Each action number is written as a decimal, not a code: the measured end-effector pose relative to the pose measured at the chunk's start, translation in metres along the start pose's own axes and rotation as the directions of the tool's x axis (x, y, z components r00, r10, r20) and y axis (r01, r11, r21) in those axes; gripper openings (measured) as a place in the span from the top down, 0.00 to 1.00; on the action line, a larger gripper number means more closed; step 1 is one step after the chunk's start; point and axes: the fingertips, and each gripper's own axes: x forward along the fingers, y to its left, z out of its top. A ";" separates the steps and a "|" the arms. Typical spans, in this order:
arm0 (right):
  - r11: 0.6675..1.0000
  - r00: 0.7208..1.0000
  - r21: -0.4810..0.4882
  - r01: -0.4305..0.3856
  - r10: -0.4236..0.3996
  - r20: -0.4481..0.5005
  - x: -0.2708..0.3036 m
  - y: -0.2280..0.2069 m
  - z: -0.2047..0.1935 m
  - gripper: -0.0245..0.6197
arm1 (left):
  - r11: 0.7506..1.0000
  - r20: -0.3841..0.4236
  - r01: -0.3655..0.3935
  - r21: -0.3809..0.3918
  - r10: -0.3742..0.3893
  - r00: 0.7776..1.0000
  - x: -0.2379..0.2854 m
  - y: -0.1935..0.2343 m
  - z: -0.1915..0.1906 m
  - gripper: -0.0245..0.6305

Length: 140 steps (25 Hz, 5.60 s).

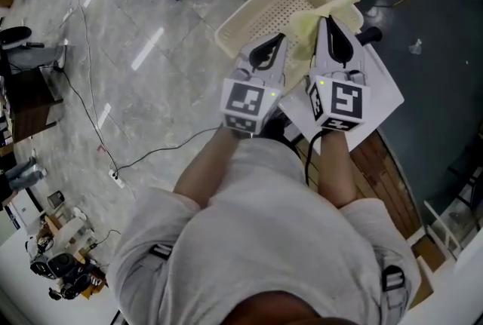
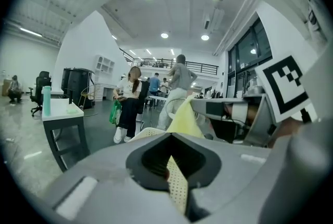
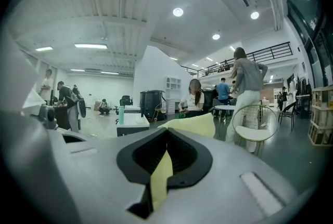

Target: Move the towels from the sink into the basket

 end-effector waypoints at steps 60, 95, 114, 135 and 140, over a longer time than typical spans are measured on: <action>0.980 0.917 0.192 0.048 0.033 -0.398 0.128 -0.018 -0.150 0.80 | 0.993 -0.154 0.052 -0.110 -0.068 0.986 0.081 0.057 -0.038 0.93; 0.990 0.983 0.099 0.097 -0.079 -0.168 -0.031 -0.034 -0.065 0.95 | 0.985 -0.050 0.172 -0.022 -0.173 0.984 0.032 -0.065 -0.011 0.93; 0.909 0.903 0.153 0.389 -0.342 -0.261 -0.154 -0.138 -0.122 0.95 | 0.899 -0.164 0.438 -0.004 -0.433 0.886 0.066 -0.208 -0.055 0.93; 0.901 0.883 0.264 0.343 -0.213 -0.419 -0.150 -0.134 -0.247 0.95 | 0.949 -0.468 0.309 -0.054 -0.298 0.832 0.066 -0.201 -0.201 0.93; 0.895 0.881 0.301 0.331 -0.179 -0.437 -0.151 -0.128 -0.269 0.95 | 0.966 -0.574 0.259 -0.015 -0.221 0.788 0.067 -0.188 -0.239 0.93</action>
